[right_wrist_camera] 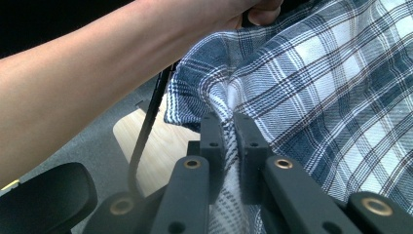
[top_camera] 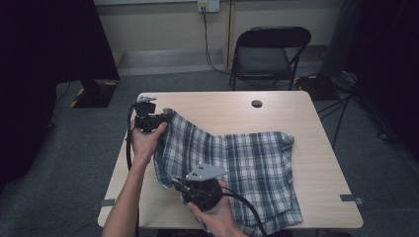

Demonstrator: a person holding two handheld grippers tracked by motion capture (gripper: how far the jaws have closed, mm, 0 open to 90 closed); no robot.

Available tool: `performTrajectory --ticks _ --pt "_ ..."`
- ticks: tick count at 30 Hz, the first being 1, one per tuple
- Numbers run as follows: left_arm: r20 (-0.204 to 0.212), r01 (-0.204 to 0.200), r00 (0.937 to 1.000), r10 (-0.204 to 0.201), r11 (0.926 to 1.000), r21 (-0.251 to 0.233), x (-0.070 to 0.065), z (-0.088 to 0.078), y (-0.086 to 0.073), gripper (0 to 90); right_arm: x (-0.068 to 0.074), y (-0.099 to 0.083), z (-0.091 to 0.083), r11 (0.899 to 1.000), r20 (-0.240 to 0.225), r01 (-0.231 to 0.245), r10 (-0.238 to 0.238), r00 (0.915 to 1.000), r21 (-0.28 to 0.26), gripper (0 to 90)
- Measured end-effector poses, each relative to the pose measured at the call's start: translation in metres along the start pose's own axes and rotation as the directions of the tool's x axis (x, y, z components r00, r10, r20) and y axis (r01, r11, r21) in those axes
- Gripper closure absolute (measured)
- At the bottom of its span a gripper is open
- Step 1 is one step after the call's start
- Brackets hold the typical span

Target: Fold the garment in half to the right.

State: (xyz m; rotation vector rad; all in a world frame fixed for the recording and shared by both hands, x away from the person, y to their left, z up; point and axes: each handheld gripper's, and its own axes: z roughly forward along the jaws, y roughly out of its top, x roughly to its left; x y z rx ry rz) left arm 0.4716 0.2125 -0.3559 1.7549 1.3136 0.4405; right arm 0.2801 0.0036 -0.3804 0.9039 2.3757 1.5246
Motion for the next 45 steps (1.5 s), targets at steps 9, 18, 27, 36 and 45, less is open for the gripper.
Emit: performTrajectory --ticks 9,18,27,36,45 --pt "-0.012 0.001 0.9999 -0.001 1.0 0.006 -0.001 -0.002 0.002 83.0 0.0 0.002 0.002 1.0 -0.013 -0.006 0.005 0.9999 -0.01 84.6" --pt "-0.026 -0.007 0.9996 0.007 1.0 0.005 -0.002 -0.011 0.01 82.9 0.003 0.01 -0.003 1.0 -0.023 0.001 -0.002 0.9997 -0.03 84.6" --pt "-0.051 -0.011 0.9986 0.011 0.9999 0.005 0.001 -0.024 0.016 82.9 0.009 0.019 -0.001 0.999 -0.041 0.007 -0.009 0.9991 -0.044 84.6" --pt "-0.065 -0.026 0.9976 0.025 0.9997 -0.005 -0.001 -0.039 0.029 82.8 0.017 0.031 -0.005 0.997 -0.049 0.026 -0.029 0.9983 -0.069 84.5" --pt "-0.048 -0.036 0.9983 0.034 0.9988 -0.033 -0.012 -0.05 0.04 82.7 0.021 0.043 -0.014 0.994 -0.062 0.046 -0.053 0.9967 -0.104 84.6"
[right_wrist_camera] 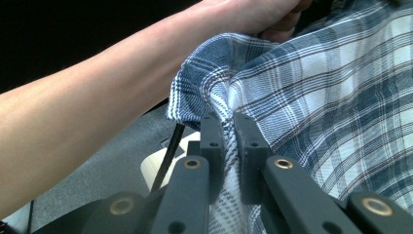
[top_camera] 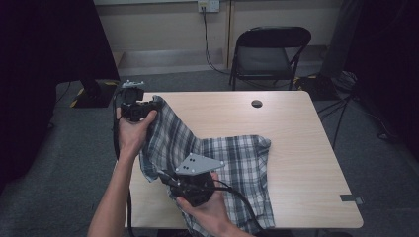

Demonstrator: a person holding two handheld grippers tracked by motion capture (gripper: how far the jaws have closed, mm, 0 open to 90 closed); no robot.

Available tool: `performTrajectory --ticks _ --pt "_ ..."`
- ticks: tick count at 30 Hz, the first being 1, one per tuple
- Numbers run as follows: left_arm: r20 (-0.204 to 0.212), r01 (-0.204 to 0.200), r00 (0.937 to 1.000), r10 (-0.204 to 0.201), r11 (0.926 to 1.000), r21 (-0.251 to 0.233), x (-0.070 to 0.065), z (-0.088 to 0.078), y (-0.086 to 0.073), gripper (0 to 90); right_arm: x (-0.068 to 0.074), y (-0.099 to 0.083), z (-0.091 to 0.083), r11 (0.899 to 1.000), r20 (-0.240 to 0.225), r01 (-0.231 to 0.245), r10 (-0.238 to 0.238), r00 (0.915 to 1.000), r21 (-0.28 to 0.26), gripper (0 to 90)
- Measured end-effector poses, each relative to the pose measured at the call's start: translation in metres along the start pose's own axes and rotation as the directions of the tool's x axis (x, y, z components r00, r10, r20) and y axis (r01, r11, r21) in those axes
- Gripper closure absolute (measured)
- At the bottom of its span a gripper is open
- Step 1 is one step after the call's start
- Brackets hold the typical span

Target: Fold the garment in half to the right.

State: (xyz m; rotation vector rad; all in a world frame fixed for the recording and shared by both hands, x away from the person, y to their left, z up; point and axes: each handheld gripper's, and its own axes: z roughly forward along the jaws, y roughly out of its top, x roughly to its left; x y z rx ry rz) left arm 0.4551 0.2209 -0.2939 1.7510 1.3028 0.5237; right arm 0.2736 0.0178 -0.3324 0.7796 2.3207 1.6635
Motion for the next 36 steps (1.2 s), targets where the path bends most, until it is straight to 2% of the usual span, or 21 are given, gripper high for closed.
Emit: performTrajectory --ticks 3,6,9,10,12,16,24,28,36 --pt "0.024 -0.005 0.9997 0.005 1.0 0.006 -0.006 0.008 -0.005 82.7 -0.002 -0.008 0.0 1.0 -0.006 -0.003 0.003 1.0 0.007 84.6" --pt "0.031 -0.009 0.9995 0.008 0.9999 0.013 -0.012 0.018 -0.008 82.7 -0.005 -0.015 0.0 1.0 -0.009 -0.008 0.008 0.9999 0.025 84.6" --pt "0.051 -0.001 0.9987 0.0 0.9999 0.014 -0.016 0.023 -0.008 82.7 -0.006 -0.021 -0.003 0.999 -0.007 0.001 -0.001 1.0 0.036 84.6" --pt "0.057 0.002 0.9984 -0.003 0.9999 0.016 -0.018 0.025 -0.008 82.7 -0.007 -0.023 -0.004 0.999 -0.005 0.004 -0.004 1.0 0.036 84.6" --pt "0.047 -0.013 0.9988 0.012 0.9997 0.022 -0.023 0.027 -0.008 82.6 -0.01 -0.027 -0.007 0.999 -0.005 0.002 -0.002 1.0 0.035 84.6" --pt "0.058 -0.038 0.9976 0.036 0.9991 0.022 -0.032 0.029 -0.006 82.7 -0.015 -0.032 -0.013 0.999 -0.003 -0.008 0.008 1.0 0.038 84.5" --pt "0.077 -0.037 0.9964 0.035 0.9991 0.019 -0.04 0.033 -0.001 82.7 -0.024 -0.039 -0.032 1.0 0.018 0.002 -0.002 0.9998 0.025 84.5" --pt "0.103 -0.038 0.9941 0.035 0.9991 0.019 -0.046 0.04 -0.003 82.7 -0.029 -0.045 -0.038 0.999 0.028 0.005 -0.006 0.9996 0.031 84.5" --pt "0.139 -0.065 0.9883 0.063 0.9978 0.012 -0.071 0.05 0.002 82.7 -0.034 -0.051 -0.048 0.999 0.039 0.014 -0.016 0.9991 0.045 84.3"
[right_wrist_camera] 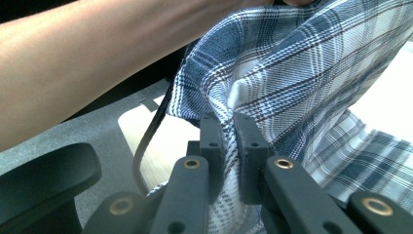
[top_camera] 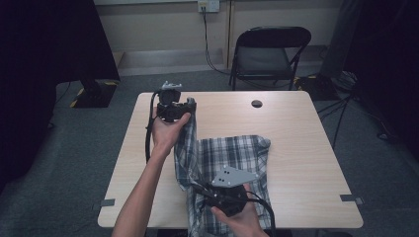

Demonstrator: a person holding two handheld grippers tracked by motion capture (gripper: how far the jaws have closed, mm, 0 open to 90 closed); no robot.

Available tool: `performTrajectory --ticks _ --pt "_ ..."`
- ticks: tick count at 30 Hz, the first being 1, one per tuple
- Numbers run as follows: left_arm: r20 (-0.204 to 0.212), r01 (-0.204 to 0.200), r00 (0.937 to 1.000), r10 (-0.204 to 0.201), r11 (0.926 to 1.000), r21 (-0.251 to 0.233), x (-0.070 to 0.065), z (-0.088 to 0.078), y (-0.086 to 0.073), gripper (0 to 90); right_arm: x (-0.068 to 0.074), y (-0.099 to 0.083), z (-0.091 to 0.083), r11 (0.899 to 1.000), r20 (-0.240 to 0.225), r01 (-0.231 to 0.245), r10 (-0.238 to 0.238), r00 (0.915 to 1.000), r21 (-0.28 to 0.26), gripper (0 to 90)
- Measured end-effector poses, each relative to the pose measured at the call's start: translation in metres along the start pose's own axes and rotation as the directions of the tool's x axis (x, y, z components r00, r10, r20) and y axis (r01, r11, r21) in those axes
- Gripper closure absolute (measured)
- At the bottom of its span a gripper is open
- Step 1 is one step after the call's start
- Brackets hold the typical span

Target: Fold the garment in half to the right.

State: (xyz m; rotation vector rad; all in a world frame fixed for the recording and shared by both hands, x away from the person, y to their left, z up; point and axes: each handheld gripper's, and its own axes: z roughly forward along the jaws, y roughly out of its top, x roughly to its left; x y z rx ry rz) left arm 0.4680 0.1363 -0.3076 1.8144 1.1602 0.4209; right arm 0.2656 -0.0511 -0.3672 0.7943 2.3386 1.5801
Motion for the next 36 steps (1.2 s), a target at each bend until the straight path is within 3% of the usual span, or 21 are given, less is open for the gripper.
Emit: performTrajectory --ticks 5,14,19,29,36 --pt "0.034 -0.007 0.9994 0.007 0.9998 -0.02 -0.014 0.006 0.004 82.7 -0.002 -0.002 -0.011 1.0 0.019 0.014 -0.014 0.9997 -0.006 84.3" --pt "0.07 0.018 0.9973 -0.019 0.9998 0.009 -0.02 0.033 -0.005 82.6 -0.017 -0.022 -0.024 0.999 0.064 0.024 -0.026 0.9976 0.034 84.3" --pt "0.091 0.009 0.9958 -0.011 0.9998 0.019 -0.032 0.046 -0.006 82.4 -0.024 -0.033 -0.031 0.999 0.082 0.017 -0.021 0.9964 0.052 84.2" --pt "0.129 -0.003 0.9916 -0.005 0.9979 0.065 -0.054 0.079 -0.014 82.3 -0.032 -0.053 -0.038 0.995 0.111 0.02 -0.03 0.9934 0.093 84.2" --pt "0.143 0.013 0.9894 -0.028 0.9945 0.104 -0.056 0.103 -0.025 82.2 -0.039 -0.067 -0.039 0.992 0.135 0.013 -0.03 0.9903 0.125 84.1"
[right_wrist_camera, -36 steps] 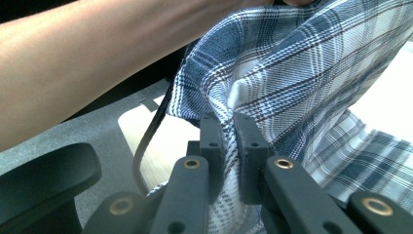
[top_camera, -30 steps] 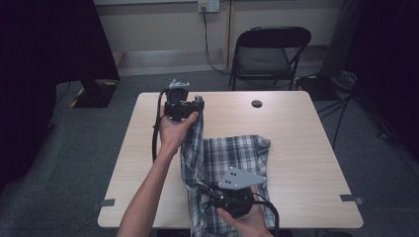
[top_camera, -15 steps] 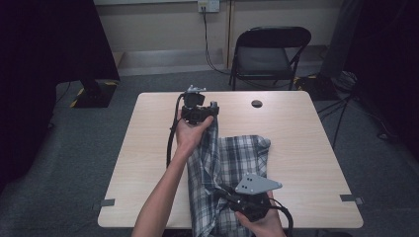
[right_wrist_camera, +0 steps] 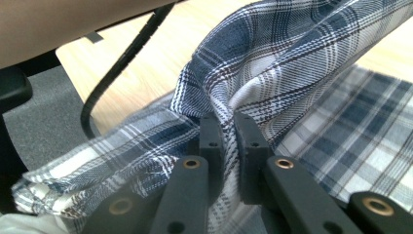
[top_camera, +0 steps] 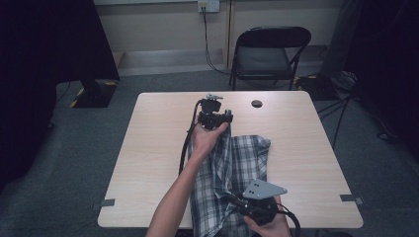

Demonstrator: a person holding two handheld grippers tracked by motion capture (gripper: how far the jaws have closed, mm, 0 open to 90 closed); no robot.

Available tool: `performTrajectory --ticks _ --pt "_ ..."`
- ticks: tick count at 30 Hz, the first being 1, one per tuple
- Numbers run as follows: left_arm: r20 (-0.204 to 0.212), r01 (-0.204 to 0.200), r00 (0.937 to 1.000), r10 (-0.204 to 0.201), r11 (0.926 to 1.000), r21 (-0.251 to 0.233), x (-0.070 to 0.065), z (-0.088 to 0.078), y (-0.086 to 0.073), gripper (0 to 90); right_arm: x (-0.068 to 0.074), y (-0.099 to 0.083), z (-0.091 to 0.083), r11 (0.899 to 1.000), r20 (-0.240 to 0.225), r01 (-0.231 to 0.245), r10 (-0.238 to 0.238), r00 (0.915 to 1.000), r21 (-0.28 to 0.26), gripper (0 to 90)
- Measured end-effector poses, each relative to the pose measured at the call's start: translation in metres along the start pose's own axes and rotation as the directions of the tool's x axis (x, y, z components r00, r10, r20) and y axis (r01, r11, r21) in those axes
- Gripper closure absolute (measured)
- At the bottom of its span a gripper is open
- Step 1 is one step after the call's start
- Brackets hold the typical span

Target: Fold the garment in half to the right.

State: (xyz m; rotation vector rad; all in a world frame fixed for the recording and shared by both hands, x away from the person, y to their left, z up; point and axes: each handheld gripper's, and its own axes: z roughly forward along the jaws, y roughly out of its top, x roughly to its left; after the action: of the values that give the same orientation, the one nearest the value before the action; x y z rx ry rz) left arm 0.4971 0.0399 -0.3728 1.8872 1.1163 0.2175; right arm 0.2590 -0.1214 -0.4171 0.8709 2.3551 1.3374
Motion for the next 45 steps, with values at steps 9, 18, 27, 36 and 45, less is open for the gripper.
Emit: performTrajectory --ticks 9,18,27,36,45 --pt "0.012 0.021 0.9997 -0.022 0.9989 0.041 0.003 0.027 -0.011 82.1 -0.01 -0.015 0.003 0.999 0.012 -0.011 0.01 0.9999 0.046 84.1" --pt "0.034 0.016 0.9992 -0.019 0.9964 0.084 -0.005 0.055 -0.022 81.9 -0.016 -0.031 0.008 0.994 0.009 -0.005 0.004 1.0 0.106 84.0" --pt "0.049 0.006 0.9987 -0.013 0.9906 0.137 -0.013 0.081 -0.037 81.8 -0.013 -0.04 0.016 0.986 -0.002 0.012 -0.011 0.9999 0.164 84.0" --pt "0.036 0.004 0.9993 -0.011 0.9835 0.181 -0.016 0.1 -0.049 81.3 -0.017 -0.047 0.022 0.974 -0.014 0.016 -0.013 0.9998 0.224 83.4" --pt "0.086 0.03 0.9954 -0.043 0.9882 0.15 -0.01 0.097 -0.05 61.5 -0.024 -0.049 0.02 0.969 -0.034 0.003 0.006 0.9994 0.248 59.3"
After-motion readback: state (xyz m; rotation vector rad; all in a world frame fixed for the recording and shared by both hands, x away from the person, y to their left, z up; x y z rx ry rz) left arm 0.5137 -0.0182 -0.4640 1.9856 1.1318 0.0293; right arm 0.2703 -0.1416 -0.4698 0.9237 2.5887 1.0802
